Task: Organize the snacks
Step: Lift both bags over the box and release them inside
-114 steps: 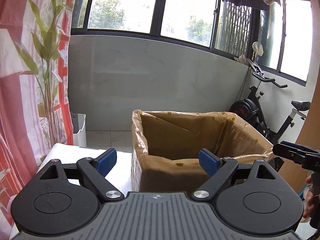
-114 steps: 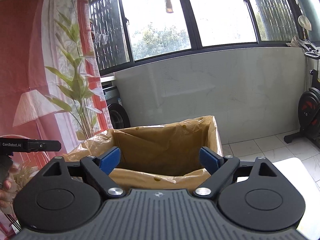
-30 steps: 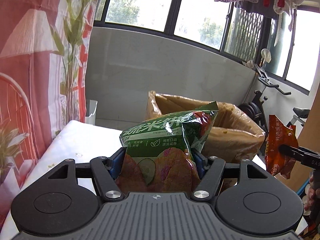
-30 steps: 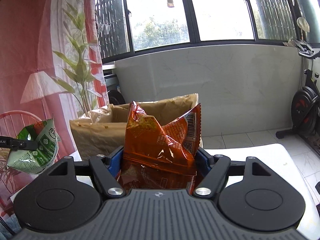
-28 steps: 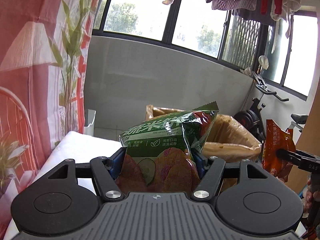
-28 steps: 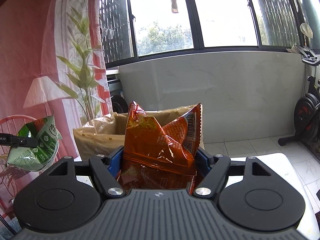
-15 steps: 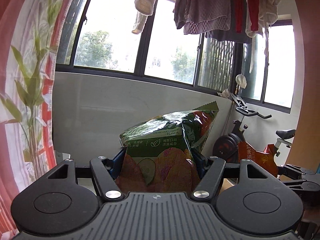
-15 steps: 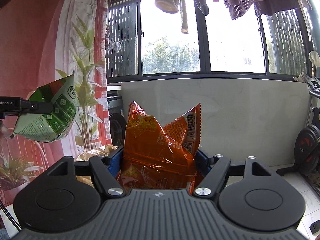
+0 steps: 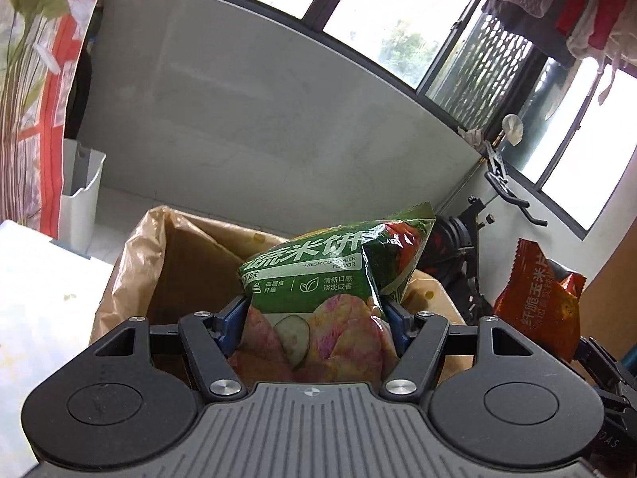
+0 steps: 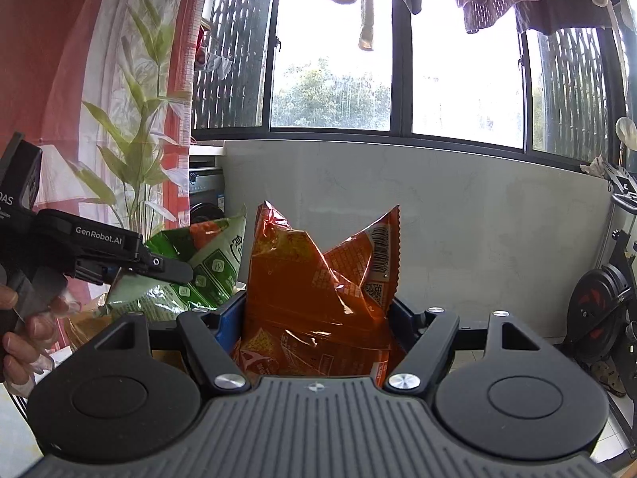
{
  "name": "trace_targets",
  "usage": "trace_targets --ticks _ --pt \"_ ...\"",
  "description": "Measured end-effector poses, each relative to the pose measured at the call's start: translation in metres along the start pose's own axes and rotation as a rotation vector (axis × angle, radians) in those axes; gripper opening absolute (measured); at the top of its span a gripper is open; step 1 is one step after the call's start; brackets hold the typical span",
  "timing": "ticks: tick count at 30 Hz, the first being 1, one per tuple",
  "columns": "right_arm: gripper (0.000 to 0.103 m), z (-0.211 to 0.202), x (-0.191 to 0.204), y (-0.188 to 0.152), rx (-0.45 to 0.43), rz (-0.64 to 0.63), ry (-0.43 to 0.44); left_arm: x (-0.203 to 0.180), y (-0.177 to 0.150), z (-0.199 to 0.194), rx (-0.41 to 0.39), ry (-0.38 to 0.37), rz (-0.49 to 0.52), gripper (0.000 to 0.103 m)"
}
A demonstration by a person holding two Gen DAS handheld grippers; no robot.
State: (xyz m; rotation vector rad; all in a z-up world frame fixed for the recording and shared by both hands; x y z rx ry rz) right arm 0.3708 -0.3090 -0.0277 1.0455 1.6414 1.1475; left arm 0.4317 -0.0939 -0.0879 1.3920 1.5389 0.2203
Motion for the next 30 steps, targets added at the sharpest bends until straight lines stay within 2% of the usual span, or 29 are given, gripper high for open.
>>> trace_targets --ticks 4,7,8,10,15,16,18,19,20,22,24,28,30 --pt "0.074 0.007 0.000 -0.006 0.019 0.004 0.009 0.005 -0.004 0.008 0.008 0.052 0.046 0.073" --pt "0.074 0.012 0.001 -0.008 0.031 0.004 0.013 -0.001 0.001 0.007 0.004 0.096 0.117 0.091" --pt "0.074 0.014 0.002 -0.008 0.033 0.004 0.013 0.002 0.007 0.000 -0.018 0.100 0.137 0.093" --pt "0.074 0.017 0.003 -0.008 0.036 0.004 0.014 0.003 0.014 -0.010 -0.044 0.100 0.162 0.093" --pt "0.074 0.029 0.009 -0.010 0.054 0.002 0.023 0.007 0.029 -0.020 -0.089 0.104 0.150 0.092" --pt "0.074 0.031 0.011 -0.010 0.058 -0.002 0.022 0.007 0.031 -0.023 -0.104 0.096 0.150 0.089" --pt "0.074 0.036 0.018 -0.010 0.066 -0.018 0.027 0.005 0.033 -0.023 -0.102 0.088 0.168 0.070" --pt "0.074 0.040 0.021 -0.010 0.070 -0.025 0.034 0.004 0.033 -0.021 -0.082 0.088 0.177 0.054" --pt "0.074 0.042 0.024 -0.010 0.072 -0.031 0.038 0.003 0.032 -0.018 -0.062 0.079 0.185 0.042" --pt "0.074 0.045 0.027 -0.010 0.075 -0.035 0.050 -0.002 0.030 -0.014 -0.045 0.054 0.210 0.039" --pt "0.074 0.047 0.029 -0.010 0.075 -0.031 0.051 -0.006 0.026 -0.007 -0.021 0.059 0.248 0.039" --pt "0.074 0.048 0.026 -0.013 0.088 -0.026 0.050 0.004 0.016 0.015 0.062 0.116 0.262 0.032" --pt "0.074 0.047 0.026 -0.013 0.088 -0.027 0.053 0.010 0.012 0.026 0.106 0.163 0.268 0.032"
Point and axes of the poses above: each gripper's, at about its wrist camera, not at the fingertips, and z roughly the way its jaws point, x to its left, y to its top, the point moved 6 cm from there along z, roughly the way its jaws point, and after that the axes turned 9 degrees about -z, right-handed, at the moved point
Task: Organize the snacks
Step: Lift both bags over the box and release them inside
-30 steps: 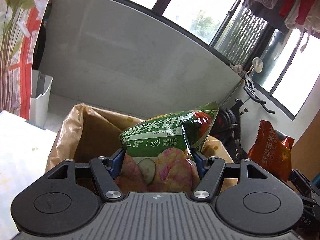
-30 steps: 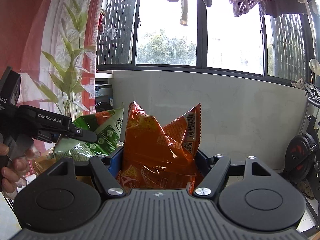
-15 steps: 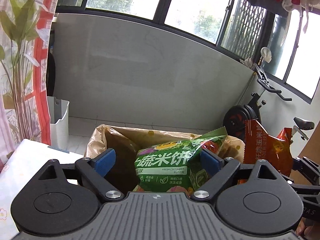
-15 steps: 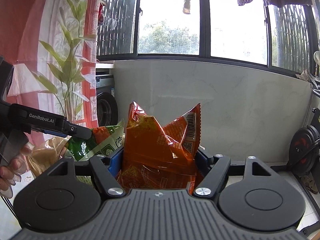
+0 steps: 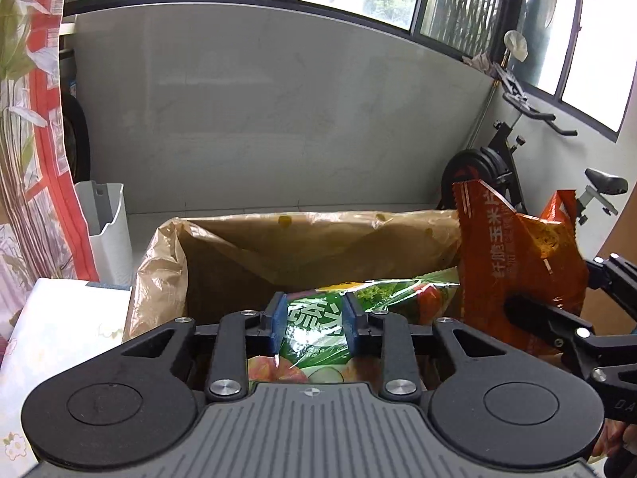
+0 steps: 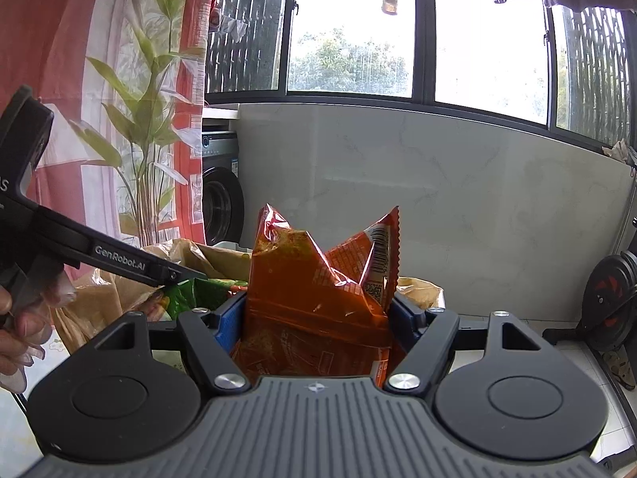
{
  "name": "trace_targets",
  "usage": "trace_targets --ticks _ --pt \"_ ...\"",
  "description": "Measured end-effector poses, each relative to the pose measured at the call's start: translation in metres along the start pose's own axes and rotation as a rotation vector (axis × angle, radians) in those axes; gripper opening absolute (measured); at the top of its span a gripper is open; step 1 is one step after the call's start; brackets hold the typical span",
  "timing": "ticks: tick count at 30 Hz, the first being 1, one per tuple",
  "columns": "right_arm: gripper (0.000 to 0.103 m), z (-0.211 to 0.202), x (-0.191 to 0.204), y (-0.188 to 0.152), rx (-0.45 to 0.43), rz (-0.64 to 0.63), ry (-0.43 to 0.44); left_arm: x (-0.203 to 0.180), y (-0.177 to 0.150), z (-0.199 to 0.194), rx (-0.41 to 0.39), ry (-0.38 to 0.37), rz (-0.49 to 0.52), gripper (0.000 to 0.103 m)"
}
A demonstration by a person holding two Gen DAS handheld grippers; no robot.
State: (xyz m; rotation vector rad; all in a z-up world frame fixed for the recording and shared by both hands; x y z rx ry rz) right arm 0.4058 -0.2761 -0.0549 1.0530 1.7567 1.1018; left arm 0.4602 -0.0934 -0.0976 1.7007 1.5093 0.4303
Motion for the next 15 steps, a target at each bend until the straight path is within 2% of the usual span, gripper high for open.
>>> trace_targets --ticks 2,4,6,9,15 --pt "0.074 -0.001 0.000 0.000 0.001 -0.002 0.003 0.004 -0.009 0.016 0.075 0.028 0.000 0.032" --pt "0.074 0.000 0.001 0.000 0.002 -0.004 0.004 0.008 -0.015 0.021 0.105 0.055 0.002 0.030" --pt "0.074 0.001 0.001 0.000 0.004 -0.001 0.008 0.011 -0.009 0.011 0.052 0.017 -0.026 0.031" --pt "0.074 0.002 0.001 -0.001 0.004 -0.008 0.013 0.015 0.000 -0.004 0.002 0.014 -0.053 0.033" --pt "0.077 0.018 0.003 0.002 0.020 0.020 0.043 0.013 0.009 -0.030 -0.086 0.046 -0.011 0.049"
Point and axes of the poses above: each gripper's, at about its wrist camera, not at the fingertips, and z roughly the way its jaws point, x to its left, y to its top, the point moved 6 cm from there along z, roughly the way its jaws point, and after that the axes turned 9 degrees about -z, right-handed, at the moved point
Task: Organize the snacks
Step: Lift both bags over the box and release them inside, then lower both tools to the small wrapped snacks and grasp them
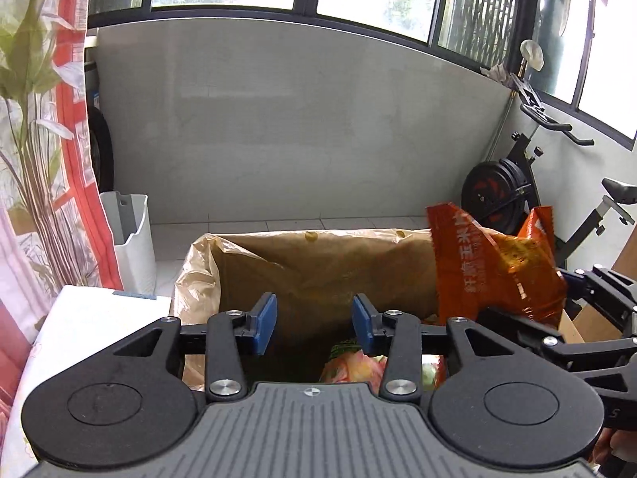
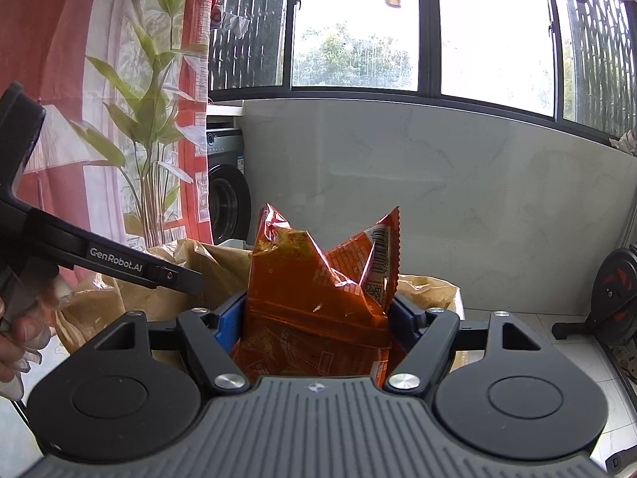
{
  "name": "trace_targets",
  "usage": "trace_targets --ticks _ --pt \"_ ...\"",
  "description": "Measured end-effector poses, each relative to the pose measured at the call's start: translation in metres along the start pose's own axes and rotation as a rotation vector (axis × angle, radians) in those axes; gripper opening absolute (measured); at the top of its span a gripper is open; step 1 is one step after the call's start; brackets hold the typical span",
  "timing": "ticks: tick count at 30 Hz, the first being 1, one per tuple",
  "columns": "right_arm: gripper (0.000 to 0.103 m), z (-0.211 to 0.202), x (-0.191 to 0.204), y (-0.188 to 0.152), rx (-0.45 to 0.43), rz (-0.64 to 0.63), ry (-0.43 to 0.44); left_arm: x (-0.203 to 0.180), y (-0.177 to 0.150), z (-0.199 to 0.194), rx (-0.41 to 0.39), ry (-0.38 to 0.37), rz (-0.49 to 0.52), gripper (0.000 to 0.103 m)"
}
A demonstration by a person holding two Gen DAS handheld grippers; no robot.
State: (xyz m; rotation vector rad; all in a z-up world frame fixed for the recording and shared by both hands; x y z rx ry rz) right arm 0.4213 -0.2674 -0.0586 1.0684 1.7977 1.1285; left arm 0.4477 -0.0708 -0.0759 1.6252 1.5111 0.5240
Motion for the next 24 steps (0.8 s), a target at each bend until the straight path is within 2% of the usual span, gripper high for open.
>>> trace_targets --ticks 1,3,5,6,7,9,13,19,24 --pt "0.079 0.005 0.002 0.000 0.015 0.001 0.021 0.000 0.002 -0.003 -0.005 0.003 -0.001 0.053" --pt "0.084 0.020 0.009 -0.002 0.100 -0.003 0.081 0.003 0.003 -0.008 -0.010 0.011 0.001 0.056" --pt "0.090 0.028 0.015 -0.003 0.164 -0.031 0.079 0.006 0.002 -0.013 -0.013 0.020 0.003 0.064" --pt "0.092 0.027 0.016 -0.003 0.167 -0.046 0.066 0.008 0.002 -0.015 -0.015 0.024 0.002 0.067" --pt "0.093 0.025 0.016 -0.002 0.162 -0.052 0.060 0.011 0.001 -0.018 -0.019 0.030 0.000 0.070" --pt "0.100 0.018 0.013 -0.003 0.150 -0.038 0.046 0.014 0.001 -0.020 -0.022 0.034 -0.007 0.071" --pt "0.100 0.008 0.004 -0.004 0.151 0.004 0.034 0.017 0.001 -0.030 -0.031 0.024 -0.017 0.071" --pt "0.101 -0.013 -0.008 0.003 0.105 0.029 -0.008 0.014 -0.004 -0.047 -0.053 0.020 0.009 0.071" --pt "0.101 -0.028 -0.011 0.007 0.060 0.057 -0.010 0.013 -0.008 -0.058 -0.070 0.025 0.030 0.071"
Point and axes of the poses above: each gripper's, at about its wrist camera, not at the fingertips, and z roughly the way its jaws point, x to its left, y to its top, the point moved 6 cm from there along z, roughly the way its jaws point, and after that the axes turned 9 degrees about -z, right-handed, at the moved point
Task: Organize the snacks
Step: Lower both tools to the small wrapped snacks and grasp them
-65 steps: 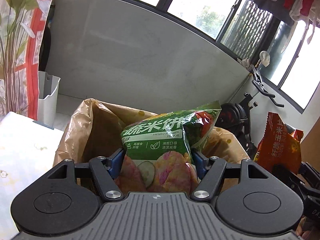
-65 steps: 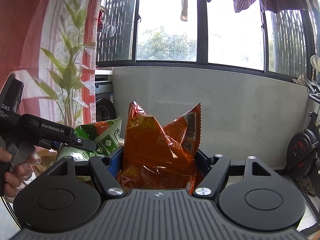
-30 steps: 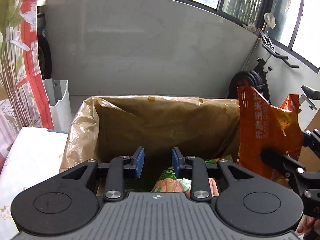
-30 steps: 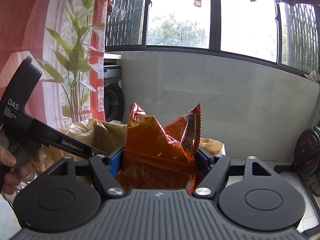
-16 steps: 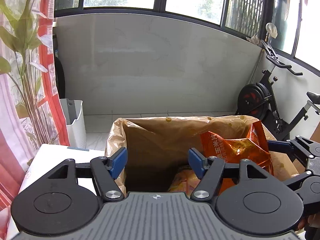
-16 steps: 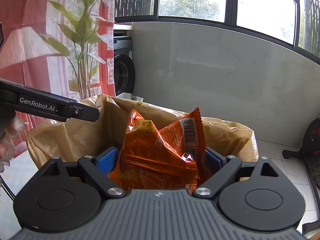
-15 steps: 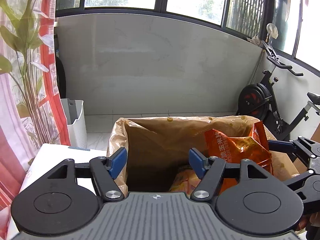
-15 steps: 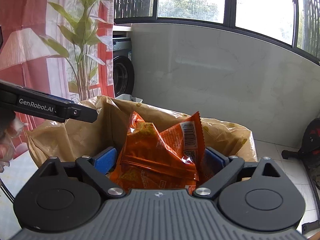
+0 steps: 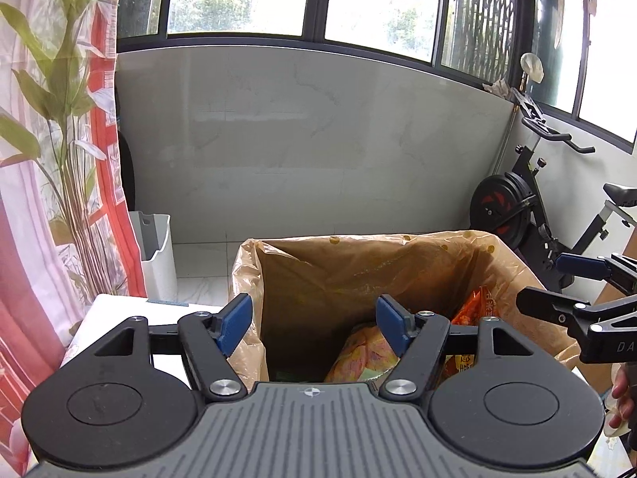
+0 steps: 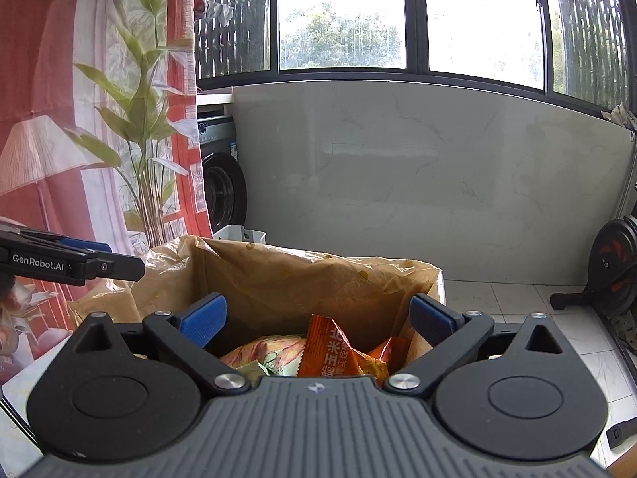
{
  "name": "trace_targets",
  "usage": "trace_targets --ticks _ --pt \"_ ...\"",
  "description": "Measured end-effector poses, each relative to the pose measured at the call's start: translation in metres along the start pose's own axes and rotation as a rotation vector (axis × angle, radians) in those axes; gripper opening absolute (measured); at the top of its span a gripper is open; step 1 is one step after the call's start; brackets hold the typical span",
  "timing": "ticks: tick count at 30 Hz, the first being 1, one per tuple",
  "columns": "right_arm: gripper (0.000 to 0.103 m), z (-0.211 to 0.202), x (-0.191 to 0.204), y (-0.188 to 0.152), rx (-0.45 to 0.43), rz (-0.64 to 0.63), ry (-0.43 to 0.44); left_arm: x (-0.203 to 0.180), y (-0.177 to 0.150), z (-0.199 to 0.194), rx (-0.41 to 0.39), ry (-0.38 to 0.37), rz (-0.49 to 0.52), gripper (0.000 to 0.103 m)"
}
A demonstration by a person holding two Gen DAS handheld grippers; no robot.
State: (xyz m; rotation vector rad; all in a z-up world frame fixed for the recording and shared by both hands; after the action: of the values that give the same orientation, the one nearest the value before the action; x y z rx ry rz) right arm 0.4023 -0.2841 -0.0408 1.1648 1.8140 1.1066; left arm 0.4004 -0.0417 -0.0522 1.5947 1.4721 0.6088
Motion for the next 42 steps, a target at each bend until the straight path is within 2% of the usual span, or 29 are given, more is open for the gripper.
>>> trace_targets --ticks 4,10,13,16,19,21,27,34,41,42 --pt "0.101 -0.015 0.002 -0.005 -0.034 0.009 0.012 0.003 -0.009 -0.016 -0.027 -0.016 0.011 0.071" --pt "0.098 -0.049 0.011 -0.033 -0.120 0.042 0.039 0.011 -0.047 -0.049 -0.095 -0.011 0.020 0.071" --pt "0.097 -0.062 0.016 -0.055 -0.140 0.060 0.036 0.014 -0.070 -0.058 -0.102 -0.015 -0.018 0.071" --pt "0.088 -0.070 0.019 -0.077 -0.141 0.084 0.027 0.018 -0.090 -0.063 -0.102 -0.041 -0.084 0.071" --pt "0.083 -0.072 0.024 -0.101 -0.107 0.087 0.019 0.019 -0.109 -0.057 -0.070 -0.039 -0.113 0.071" --pt "0.073 -0.070 0.027 -0.116 -0.070 0.095 0.024 0.021 -0.123 -0.050 -0.026 -0.022 -0.125 0.070" --pt "0.061 -0.061 0.049 -0.152 0.020 0.118 0.086 0.028 -0.153 -0.040 0.036 0.001 -0.149 0.069" --pt "0.058 -0.037 0.084 -0.171 0.112 0.092 0.201 0.031 -0.177 -0.031 0.109 0.005 -0.154 0.068" --pt "0.058 -0.020 0.095 -0.188 0.182 0.075 0.230 0.027 -0.193 -0.022 0.165 -0.001 -0.141 0.057" --pt "0.054 -0.019 0.095 -0.190 0.187 0.082 0.233 0.027 -0.195 -0.021 0.172 -0.005 -0.142 0.057"
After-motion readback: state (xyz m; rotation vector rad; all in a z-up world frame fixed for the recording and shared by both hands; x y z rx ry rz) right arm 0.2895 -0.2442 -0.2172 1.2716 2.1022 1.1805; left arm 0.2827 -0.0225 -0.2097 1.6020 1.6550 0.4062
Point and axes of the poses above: each gripper's, at about its wrist camera, not at the fingertips, and z roughly the way its jaws point, x to its left, y to its top, the point moved 6 cm from there along z, roughly the way its jaws point, and after that the axes turned 9 degrees about -z, right-handed, at the moved point
